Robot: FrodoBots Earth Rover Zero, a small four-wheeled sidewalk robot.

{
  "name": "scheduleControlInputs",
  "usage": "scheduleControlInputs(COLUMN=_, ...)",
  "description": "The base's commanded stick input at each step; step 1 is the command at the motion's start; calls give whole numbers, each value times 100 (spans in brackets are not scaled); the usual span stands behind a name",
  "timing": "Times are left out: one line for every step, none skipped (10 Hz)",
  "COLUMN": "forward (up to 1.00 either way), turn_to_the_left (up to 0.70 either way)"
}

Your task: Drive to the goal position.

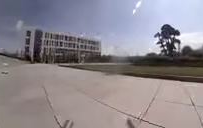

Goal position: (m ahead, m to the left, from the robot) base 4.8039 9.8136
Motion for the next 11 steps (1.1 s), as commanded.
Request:
scheduleControlInputs(forward=70, turn_to_the_left=0)
scheduleControlInputs(forward=70, turn_to_the_left=0)
scheduleControlInputs(forward=70, turn_to_the_left=0)
scheduleControlInputs(forward=70, turn_to_the_left=0)
scheduleControlInputs(forward=70, turn_to_the_left=0)
scheduleControlInputs(forward=70, turn_to_the_left=0)
scheduleControlInputs(forward=70, turn_to_the_left=0)
scheduleControlInputs(forward=70, turn_to_the_left=1)
scheduleControlInputs(forward=70, turn_to_the_left=26)
scheduleControlInputs(forward=70, turn_to_the_left=35)
scheduleControlInputs(forward=70, turn_to_the_left=35)
